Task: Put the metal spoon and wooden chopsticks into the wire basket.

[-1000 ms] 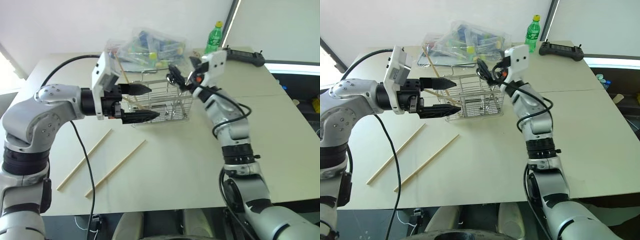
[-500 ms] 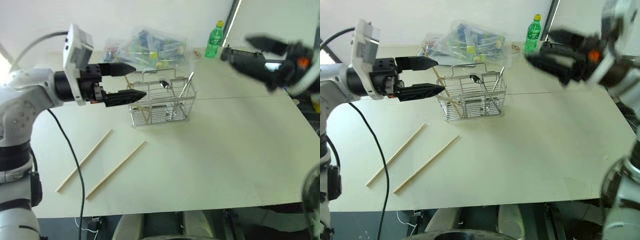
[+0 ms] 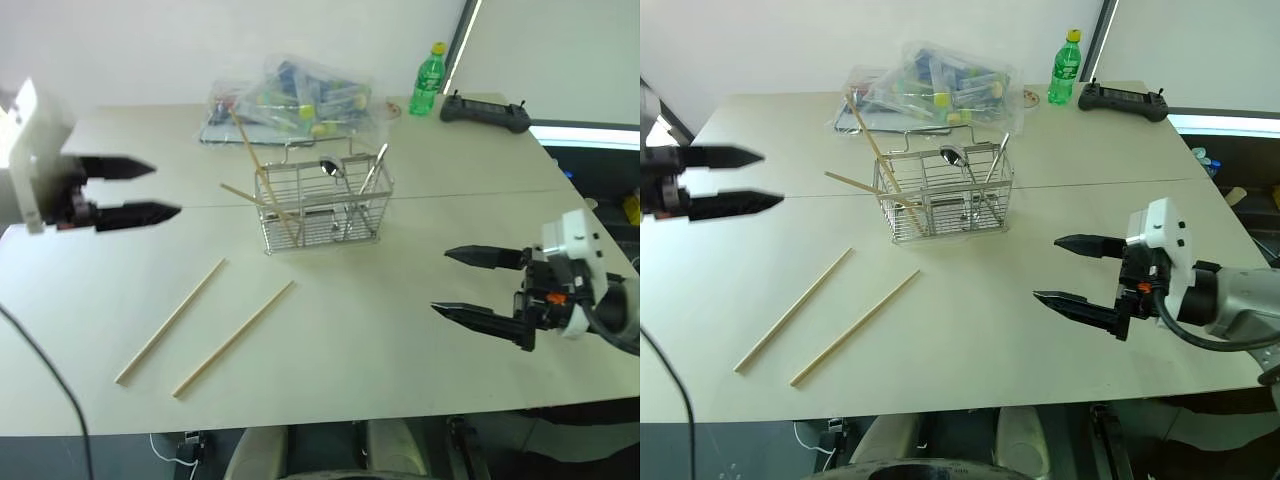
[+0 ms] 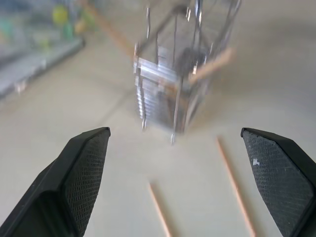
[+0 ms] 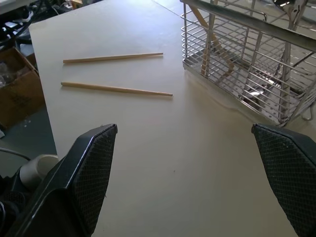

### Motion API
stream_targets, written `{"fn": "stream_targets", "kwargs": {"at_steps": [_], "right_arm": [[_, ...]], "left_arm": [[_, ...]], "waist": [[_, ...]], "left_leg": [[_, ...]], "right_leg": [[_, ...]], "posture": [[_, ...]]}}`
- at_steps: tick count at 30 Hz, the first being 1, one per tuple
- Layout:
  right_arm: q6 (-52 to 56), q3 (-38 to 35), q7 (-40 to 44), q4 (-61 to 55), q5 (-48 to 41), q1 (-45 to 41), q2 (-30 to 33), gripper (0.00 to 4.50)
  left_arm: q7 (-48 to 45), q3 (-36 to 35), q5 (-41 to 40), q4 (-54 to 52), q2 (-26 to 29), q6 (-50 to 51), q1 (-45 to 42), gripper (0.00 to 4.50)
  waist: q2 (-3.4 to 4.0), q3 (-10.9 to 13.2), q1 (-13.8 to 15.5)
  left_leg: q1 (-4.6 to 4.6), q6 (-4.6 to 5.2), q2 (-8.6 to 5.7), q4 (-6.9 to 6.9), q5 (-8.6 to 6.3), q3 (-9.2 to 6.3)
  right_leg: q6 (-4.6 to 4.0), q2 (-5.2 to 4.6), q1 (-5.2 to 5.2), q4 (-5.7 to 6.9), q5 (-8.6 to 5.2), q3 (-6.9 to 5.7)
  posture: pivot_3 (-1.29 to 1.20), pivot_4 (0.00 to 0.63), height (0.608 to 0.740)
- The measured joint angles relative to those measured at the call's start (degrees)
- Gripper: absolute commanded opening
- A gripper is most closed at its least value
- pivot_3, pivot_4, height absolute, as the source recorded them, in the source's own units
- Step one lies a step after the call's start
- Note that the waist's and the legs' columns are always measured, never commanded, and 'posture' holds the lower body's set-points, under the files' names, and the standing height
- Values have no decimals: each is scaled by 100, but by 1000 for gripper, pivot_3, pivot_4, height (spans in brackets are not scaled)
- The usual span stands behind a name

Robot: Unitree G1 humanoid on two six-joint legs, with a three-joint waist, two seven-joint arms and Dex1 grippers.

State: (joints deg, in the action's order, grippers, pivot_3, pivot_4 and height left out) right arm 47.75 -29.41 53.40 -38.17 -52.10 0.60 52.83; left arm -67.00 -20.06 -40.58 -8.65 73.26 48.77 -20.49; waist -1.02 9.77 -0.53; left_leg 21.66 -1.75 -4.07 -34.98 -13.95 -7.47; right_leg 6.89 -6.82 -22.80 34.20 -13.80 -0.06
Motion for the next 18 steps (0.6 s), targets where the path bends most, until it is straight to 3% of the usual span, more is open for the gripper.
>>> {"fn": "stream_targets", "kwargs": {"at_steps": [4, 12, 18], "right_arm": [[-67, 174, -336, -42, 15, -2, -48, 4472], [-176, 427, -383, -235, 12, 83, 23, 4472], [-186, 438, -567, -251, -11, 77, 23, 4472]], "left_arm": [[5, 171, 597, 68, -6, -472, 543, 4500], [733, 2046, 1670, 820, -1208, -643, -712, 4500], [848, 2774, 2286, 1352, -1753, -728, -962, 4500]], "waist": [[-11, -6, 84], [-14, -14, 279], [-16, -15, 262]], "left_leg": [[33, -15, 3, -5, -9, -8], [71, 0, -3, -11, 2, -4], [70, 0, -1, -13, 2, 1]], "right_leg": [[-2, -10, -25, -11, 0, -1], [14, 0, -44, -7, 15, -11], [15, 2, -44, -4, 16, -12]], "posture": [[0, 150, 731], [0, 150, 731], [0, 150, 731]]}}
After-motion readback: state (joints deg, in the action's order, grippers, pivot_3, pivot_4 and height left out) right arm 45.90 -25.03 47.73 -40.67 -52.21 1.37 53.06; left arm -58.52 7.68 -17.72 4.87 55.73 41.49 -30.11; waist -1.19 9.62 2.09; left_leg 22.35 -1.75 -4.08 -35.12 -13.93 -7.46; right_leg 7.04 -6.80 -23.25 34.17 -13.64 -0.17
